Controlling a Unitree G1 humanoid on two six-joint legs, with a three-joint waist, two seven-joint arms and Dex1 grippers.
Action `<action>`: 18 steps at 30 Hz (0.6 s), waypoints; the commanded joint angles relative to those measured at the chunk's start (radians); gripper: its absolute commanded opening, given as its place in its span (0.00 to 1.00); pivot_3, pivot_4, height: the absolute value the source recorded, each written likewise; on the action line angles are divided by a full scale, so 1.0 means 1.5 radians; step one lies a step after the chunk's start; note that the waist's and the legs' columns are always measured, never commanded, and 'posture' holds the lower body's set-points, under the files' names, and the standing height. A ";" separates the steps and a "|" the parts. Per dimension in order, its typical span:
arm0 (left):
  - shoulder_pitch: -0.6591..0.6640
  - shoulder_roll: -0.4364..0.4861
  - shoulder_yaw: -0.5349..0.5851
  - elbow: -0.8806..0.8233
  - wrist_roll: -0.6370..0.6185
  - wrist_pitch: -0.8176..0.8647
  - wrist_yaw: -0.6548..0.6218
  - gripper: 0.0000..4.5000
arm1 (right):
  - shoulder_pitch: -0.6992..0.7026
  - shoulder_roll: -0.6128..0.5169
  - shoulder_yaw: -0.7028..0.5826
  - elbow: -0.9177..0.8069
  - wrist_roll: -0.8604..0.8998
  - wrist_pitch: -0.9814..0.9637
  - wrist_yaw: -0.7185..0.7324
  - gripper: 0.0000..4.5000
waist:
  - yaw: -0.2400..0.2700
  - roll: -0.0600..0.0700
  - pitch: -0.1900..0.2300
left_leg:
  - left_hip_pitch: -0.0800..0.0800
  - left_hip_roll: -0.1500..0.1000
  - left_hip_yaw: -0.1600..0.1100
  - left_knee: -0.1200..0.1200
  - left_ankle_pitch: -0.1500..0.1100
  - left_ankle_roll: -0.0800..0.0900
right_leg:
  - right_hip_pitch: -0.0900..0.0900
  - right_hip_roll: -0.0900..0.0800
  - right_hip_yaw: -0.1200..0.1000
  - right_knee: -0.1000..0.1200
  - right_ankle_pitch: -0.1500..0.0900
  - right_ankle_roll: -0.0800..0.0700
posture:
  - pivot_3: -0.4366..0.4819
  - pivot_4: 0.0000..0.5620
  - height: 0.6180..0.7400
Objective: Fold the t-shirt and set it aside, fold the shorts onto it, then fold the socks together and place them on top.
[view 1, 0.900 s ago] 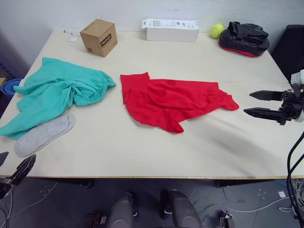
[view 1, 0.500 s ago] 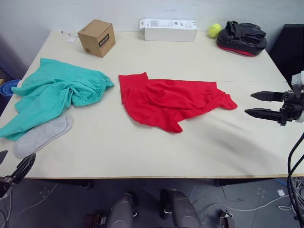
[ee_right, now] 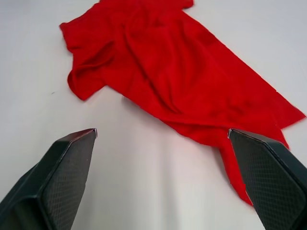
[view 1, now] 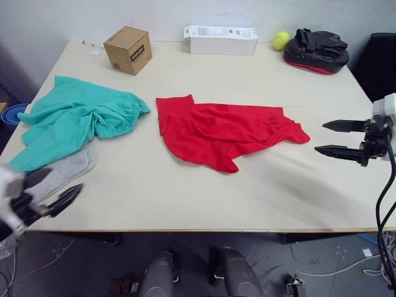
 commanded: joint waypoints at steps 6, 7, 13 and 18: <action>-0.509 -0.027 -0.428 0.218 0.063 0.118 -0.089 1.00 | 0.062 0.016 -0.030 -0.155 0.032 0.031 -0.055 1.00 | 0.006 0.003 -0.001 | 0.000 0.000 0.003 0.000 0.004 0.000 | -0.001 0.001 0.001 0.003 0.007 0.013 | 0.48 0.27 1.00; -0.566 -0.057 -0.466 0.262 0.075 0.128 -0.101 1.00 | 0.072 0.021 -0.030 -0.174 0.030 0.029 -0.068 1.00 | 0.008 0.003 -0.001 | 0.000 0.000 0.004 0.000 0.004 0.000 | -0.001 0.001 0.001 0.004 0.007 0.013 | 0.48 0.27 1.00; -0.743 -0.183 -0.615 0.463 0.161 0.098 -0.210 1.00 | 0.101 0.033 -0.039 -0.225 0.029 0.036 -0.127 1.00 | 0.004 0.002 0.000 | 0.000 0.001 0.008 0.005 0.004 0.000 | -0.003 0.004 0.004 0.007 0.005 0.017 | 0.48 0.27 1.00; -0.845 -0.291 -0.676 0.672 0.246 0.066 -0.232 1.00 | 0.124 0.030 -0.054 -0.262 0.040 0.052 -0.155 1.00 | 0.008 0.001 0.000 | 0.001 0.002 0.007 0.008 0.004 0.000 | -0.002 0.005 0.005 0.009 0.005 0.016 | 0.48 0.27 1.00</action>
